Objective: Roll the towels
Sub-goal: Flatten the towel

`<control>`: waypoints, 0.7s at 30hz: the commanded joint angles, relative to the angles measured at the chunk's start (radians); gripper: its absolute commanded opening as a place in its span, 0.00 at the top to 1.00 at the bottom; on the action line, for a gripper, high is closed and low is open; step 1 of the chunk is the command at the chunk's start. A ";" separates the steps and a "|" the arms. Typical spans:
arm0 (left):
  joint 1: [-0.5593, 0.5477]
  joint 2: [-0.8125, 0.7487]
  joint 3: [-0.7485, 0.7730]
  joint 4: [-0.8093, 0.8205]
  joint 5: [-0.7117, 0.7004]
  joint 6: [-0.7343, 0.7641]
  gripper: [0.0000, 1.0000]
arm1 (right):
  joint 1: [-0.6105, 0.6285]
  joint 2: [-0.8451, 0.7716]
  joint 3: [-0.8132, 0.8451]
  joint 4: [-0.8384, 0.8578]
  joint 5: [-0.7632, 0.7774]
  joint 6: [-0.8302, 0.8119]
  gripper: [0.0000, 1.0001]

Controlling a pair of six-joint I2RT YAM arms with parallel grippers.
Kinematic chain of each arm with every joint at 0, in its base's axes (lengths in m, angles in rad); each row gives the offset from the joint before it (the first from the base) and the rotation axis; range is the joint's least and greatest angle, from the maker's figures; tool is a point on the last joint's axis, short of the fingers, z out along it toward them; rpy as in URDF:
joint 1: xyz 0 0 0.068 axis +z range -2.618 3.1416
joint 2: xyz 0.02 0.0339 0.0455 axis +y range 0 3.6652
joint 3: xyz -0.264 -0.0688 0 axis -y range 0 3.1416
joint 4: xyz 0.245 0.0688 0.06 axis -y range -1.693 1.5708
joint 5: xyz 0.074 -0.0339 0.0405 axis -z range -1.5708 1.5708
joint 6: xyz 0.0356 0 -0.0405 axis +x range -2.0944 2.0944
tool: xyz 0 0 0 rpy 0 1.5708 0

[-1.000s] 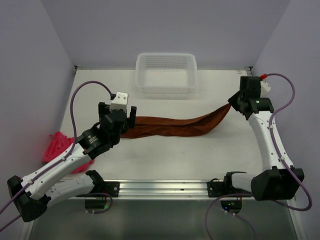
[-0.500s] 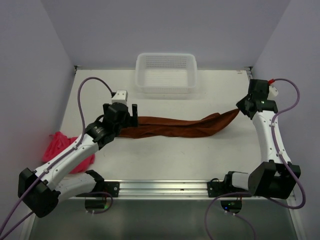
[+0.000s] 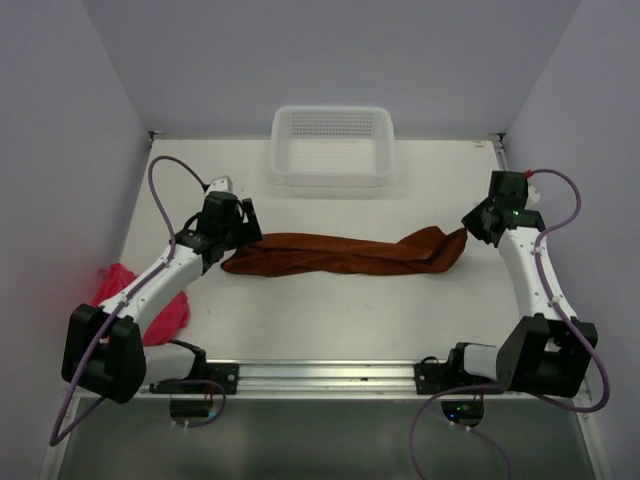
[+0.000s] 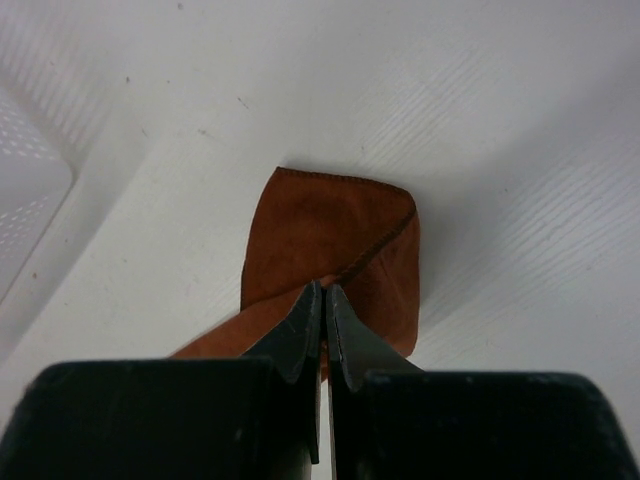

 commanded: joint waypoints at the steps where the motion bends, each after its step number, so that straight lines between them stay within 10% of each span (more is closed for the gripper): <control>1: 0.051 0.058 0.006 0.095 0.072 -0.047 0.15 | -0.004 0.005 -0.028 0.075 -0.047 -0.017 1.00; 21: 0.071 0.172 -0.152 0.147 -0.074 -0.062 0.70 | -0.010 0.052 -0.094 0.135 -0.110 -0.046 1.00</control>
